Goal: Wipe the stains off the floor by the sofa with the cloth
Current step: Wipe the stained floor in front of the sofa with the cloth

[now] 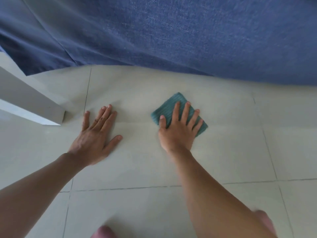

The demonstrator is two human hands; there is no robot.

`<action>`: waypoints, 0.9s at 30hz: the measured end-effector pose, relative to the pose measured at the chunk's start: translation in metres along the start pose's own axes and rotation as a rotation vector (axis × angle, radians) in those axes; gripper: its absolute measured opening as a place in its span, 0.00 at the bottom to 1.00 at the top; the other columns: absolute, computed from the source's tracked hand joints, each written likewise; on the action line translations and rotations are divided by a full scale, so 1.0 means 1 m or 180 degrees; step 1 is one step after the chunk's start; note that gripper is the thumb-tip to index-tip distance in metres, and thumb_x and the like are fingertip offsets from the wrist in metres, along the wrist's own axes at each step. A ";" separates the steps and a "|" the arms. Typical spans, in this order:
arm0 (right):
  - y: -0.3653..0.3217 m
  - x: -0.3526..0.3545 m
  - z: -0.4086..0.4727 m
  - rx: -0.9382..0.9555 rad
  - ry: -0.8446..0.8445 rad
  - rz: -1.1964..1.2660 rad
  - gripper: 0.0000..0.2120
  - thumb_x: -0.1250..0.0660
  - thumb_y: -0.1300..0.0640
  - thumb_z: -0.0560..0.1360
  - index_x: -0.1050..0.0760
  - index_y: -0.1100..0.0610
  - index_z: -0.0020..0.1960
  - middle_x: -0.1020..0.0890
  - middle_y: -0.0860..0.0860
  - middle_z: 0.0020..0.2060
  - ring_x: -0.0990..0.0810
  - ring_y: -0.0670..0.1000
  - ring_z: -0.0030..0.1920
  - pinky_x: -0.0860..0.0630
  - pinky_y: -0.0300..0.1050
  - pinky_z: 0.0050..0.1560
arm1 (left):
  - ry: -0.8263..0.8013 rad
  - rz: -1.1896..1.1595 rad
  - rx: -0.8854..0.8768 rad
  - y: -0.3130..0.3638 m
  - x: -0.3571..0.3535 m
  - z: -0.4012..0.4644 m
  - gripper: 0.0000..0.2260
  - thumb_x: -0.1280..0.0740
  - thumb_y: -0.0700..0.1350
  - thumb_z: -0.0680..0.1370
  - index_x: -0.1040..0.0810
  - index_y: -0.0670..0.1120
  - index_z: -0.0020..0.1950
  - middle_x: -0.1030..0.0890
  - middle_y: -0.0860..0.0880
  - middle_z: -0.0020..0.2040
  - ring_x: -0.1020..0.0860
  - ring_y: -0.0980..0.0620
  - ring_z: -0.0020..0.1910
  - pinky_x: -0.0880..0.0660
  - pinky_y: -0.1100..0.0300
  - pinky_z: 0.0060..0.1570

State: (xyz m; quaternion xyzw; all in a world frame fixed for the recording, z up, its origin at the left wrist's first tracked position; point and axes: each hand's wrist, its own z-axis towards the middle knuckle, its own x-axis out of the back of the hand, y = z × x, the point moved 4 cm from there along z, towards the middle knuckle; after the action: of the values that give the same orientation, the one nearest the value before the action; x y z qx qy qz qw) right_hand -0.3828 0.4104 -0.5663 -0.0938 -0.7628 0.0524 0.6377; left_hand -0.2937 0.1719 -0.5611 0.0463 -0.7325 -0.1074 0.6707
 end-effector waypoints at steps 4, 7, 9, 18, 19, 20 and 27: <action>-0.018 -0.003 -0.045 0.1340 -0.0202 0.0117 0.35 0.47 0.35 0.78 0.43 0.47 0.81 0.48 0.50 0.83 0.55 0.60 0.81 0.60 0.61 0.79 | 0.0046 -0.0034 0.0005 0.000 0.004 -0.002 0.34 0.50 0.62 0.79 0.42 0.41 0.79 0.49 0.43 0.81 0.51 0.45 0.80 0.52 0.35 0.75; 0.002 0.017 -0.051 0.1477 -0.0095 0.1287 0.23 0.35 0.51 0.80 0.29 0.55 0.74 0.31 0.52 0.76 0.39 0.57 0.79 0.43 0.57 0.79 | 0.0229 -0.0125 0.0080 0.004 0.014 0.006 0.32 0.49 0.62 0.80 0.42 0.46 0.79 0.49 0.47 0.81 0.51 0.45 0.80 0.52 0.36 0.75; 0.018 0.034 -0.039 0.1104 0.0382 0.1663 0.20 0.32 0.64 0.78 0.24 0.61 0.70 0.22 0.56 0.67 0.28 0.58 0.70 0.33 0.53 0.73 | 0.0352 -0.0139 0.0033 0.014 0.023 0.021 0.29 0.47 0.60 0.80 0.38 0.48 0.78 0.41 0.49 0.80 0.47 0.46 0.79 0.50 0.38 0.76; 0.031 0.051 0.005 0.0348 -0.0318 0.1075 0.07 0.32 0.63 0.76 0.18 0.55 0.50 0.19 0.55 0.49 0.21 0.57 0.53 0.26 0.45 0.50 | -0.0218 0.0168 -0.0575 0.083 0.022 0.096 0.27 0.39 0.55 0.81 0.39 0.51 0.78 0.31 0.50 0.74 0.37 0.48 0.76 0.43 0.48 0.76; 0.030 0.052 0.006 0.0408 -0.0342 0.1056 0.07 0.33 0.64 0.76 0.18 0.55 0.49 0.19 0.54 0.48 0.21 0.57 0.52 0.26 0.45 0.49 | -0.0315 0.0279 -0.0594 0.087 0.021 0.098 0.25 0.39 0.55 0.81 0.37 0.51 0.77 0.29 0.51 0.72 0.33 0.50 0.73 0.42 0.49 0.75; 0.029 0.053 0.008 0.0437 -0.0383 0.1074 0.07 0.33 0.64 0.76 0.19 0.55 0.48 0.18 0.53 0.47 0.21 0.57 0.50 0.25 0.46 0.49 | -0.0355 0.0342 -0.0621 0.090 0.023 0.100 0.21 0.39 0.54 0.81 0.33 0.53 0.74 0.27 0.51 0.69 0.29 0.51 0.68 0.40 0.50 0.74; 0.008 0.104 0.031 0.0947 0.0324 0.1827 0.08 0.31 0.63 0.76 0.21 0.51 0.45 0.19 0.43 0.37 0.21 0.47 0.40 0.27 0.39 0.45 | 0.0125 -0.0647 -0.0129 0.064 0.088 0.112 0.09 0.37 0.53 0.81 0.23 0.57 0.60 0.26 0.55 0.57 0.22 0.48 0.52 0.25 0.50 0.52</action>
State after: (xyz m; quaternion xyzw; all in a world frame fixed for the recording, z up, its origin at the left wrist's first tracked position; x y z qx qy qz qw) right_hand -0.4303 0.4415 -0.4736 -0.2134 -0.6563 0.3361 0.6409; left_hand -0.4086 0.2265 -0.4702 0.1089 -0.7084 -0.1888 0.6713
